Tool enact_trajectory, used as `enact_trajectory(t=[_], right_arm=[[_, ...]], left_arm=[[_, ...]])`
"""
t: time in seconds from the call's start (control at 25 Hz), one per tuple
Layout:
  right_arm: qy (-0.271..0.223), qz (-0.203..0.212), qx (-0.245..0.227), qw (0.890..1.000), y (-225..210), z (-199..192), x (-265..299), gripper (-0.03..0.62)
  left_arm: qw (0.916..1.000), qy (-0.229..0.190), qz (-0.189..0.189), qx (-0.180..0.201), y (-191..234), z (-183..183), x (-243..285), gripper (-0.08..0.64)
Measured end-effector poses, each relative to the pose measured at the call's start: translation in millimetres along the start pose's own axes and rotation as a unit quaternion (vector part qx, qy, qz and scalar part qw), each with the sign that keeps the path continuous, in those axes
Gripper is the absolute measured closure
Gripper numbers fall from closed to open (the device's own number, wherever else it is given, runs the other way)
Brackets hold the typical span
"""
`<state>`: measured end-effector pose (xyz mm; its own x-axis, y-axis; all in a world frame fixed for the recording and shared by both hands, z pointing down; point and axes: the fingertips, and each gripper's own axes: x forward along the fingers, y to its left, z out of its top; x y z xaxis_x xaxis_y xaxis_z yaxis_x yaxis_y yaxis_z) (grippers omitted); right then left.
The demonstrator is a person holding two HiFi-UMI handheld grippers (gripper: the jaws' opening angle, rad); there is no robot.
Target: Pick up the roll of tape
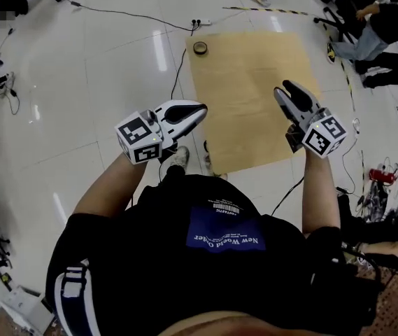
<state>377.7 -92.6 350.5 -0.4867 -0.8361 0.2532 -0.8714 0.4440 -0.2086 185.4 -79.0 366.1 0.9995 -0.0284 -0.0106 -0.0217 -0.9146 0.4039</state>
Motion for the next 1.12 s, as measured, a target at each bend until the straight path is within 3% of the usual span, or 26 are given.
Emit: enact_trajectory(t=[0.24,0.44,0.6,0.84,1.12], right_arm=[[0.061,0.043,-0.015,0.997,-13.5,-32.7,122.2,0.348],[0.123,0.054,-0.024,0.991,-24.2,-75.3,224.7,0.290],[0.173,0.039,-0.054,0.983,-44.1,-109.4,295.6,0.276],[0.242,0.010,-0.064,0.968,-80.9,-163.5,366.5,0.268],[0.310,-0.016,-0.072,0.948,-114.9,-206.7,399.7,0.268]], left_arm=[[0.9986,0.004,0.051,-0.013,56.0,-14.0,-43.8,0.552],[0.9969,0.002,0.075,-0.026,104.5,-24.9,-71.8,0.552],[0.9969,-0.001,0.070,-0.036,131.4,-36.4,-84.7,0.552],[0.9952,-0.008,0.076,-0.061,156.1,-56.1,-104.2,0.552],[0.9918,-0.009,0.091,-0.089,175.4,-75.1,-120.3,0.552]])
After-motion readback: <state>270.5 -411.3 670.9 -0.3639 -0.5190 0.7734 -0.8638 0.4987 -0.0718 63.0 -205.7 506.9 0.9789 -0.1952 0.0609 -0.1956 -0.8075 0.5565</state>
